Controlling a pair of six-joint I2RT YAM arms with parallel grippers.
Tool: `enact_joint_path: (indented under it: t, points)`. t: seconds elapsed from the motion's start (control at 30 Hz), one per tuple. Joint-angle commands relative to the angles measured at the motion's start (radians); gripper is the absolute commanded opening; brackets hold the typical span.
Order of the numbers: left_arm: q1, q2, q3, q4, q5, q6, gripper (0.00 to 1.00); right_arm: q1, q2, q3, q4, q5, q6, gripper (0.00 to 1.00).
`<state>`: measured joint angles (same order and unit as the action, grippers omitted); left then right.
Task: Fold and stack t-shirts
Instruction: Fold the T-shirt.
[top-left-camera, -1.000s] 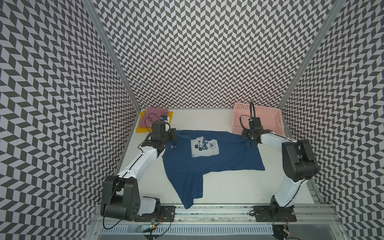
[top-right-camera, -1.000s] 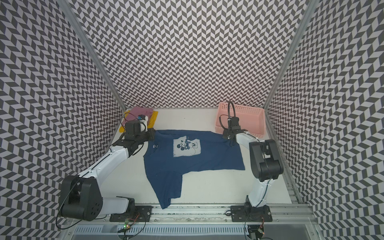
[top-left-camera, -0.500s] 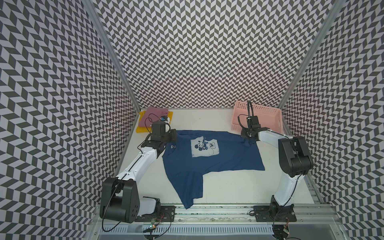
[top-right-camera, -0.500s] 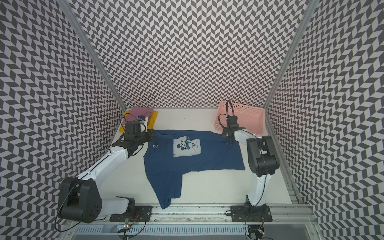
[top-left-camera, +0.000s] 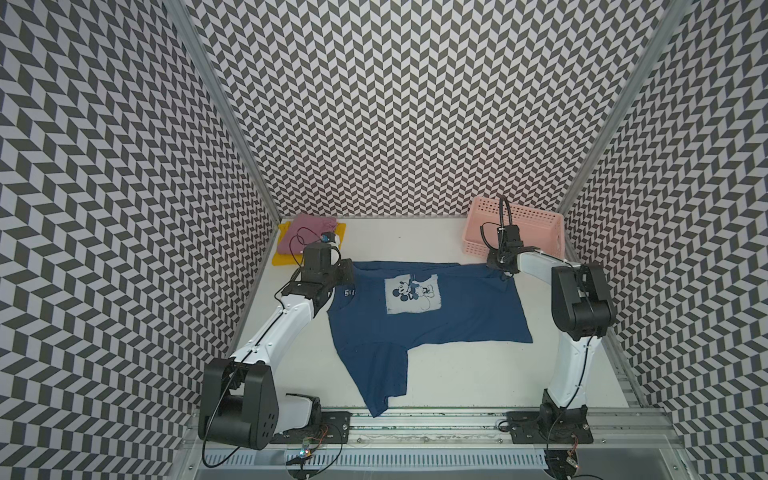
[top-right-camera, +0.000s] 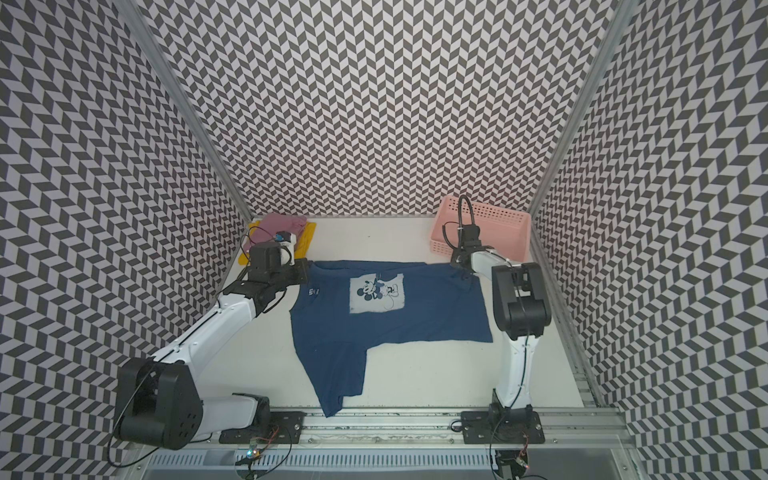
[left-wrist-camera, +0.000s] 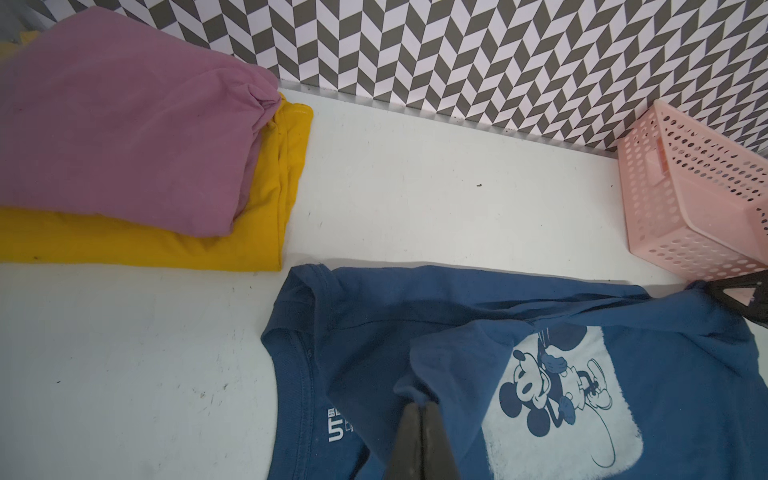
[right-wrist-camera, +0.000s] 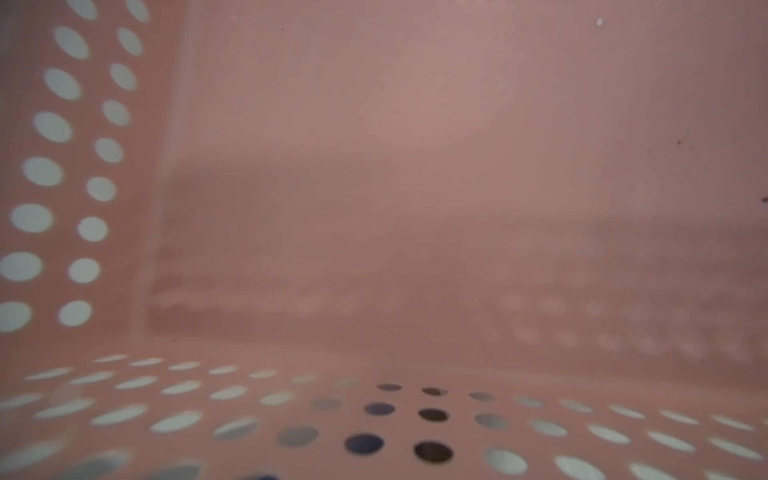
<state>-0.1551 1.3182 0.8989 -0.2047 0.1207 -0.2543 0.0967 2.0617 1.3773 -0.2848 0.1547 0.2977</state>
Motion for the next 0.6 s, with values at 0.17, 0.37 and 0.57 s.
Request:
enact_joint_path:
  t: [0.17, 0.37, 0.57]
  points:
    - [-0.003, -0.028, -0.006, -0.013, -0.016, 0.021, 0.0, -0.02, 0.024, 0.064, 0.056, 0.022, -0.061, 0.0]
    - [-0.004, -0.042, -0.004, -0.016, -0.027, 0.021, 0.0, -0.04, 0.128, 0.333, -0.055, -0.034, -0.113, 0.0]
    - [-0.001, -0.048, 0.017, -0.013, -0.021, 0.017, 0.0, -0.04, 0.176, 0.435, -0.089, -0.121, -0.141, 0.0]
